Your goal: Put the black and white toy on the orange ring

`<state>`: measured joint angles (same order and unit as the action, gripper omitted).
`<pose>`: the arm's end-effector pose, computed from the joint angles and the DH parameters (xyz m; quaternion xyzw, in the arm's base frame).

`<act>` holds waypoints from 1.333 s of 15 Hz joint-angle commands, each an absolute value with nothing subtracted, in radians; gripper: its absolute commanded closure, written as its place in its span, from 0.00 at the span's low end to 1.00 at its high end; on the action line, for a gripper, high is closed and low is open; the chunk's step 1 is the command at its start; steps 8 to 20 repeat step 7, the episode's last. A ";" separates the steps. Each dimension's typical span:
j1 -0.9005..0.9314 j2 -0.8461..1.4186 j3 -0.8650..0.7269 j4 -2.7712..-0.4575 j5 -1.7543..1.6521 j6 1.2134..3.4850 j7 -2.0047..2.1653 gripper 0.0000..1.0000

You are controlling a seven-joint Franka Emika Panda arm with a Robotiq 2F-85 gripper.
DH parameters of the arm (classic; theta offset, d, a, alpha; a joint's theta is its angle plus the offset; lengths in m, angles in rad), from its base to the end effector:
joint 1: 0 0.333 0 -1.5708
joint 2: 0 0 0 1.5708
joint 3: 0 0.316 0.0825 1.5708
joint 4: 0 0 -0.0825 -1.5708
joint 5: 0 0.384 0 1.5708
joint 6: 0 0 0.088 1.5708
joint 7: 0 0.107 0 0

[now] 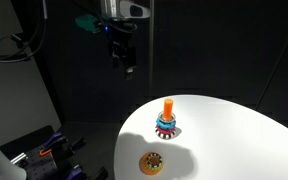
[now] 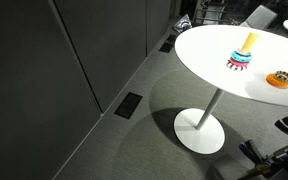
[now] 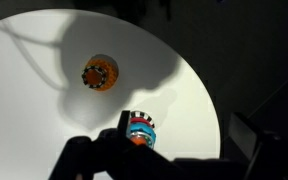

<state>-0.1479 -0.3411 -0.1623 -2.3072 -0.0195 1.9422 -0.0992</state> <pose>0.4216 -0.1403 0.4755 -0.9951 0.0967 0.0101 0.0204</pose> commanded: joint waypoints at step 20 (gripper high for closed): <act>-0.145 -0.362 -0.163 -2.310 -0.019 1.940 -0.099 0.00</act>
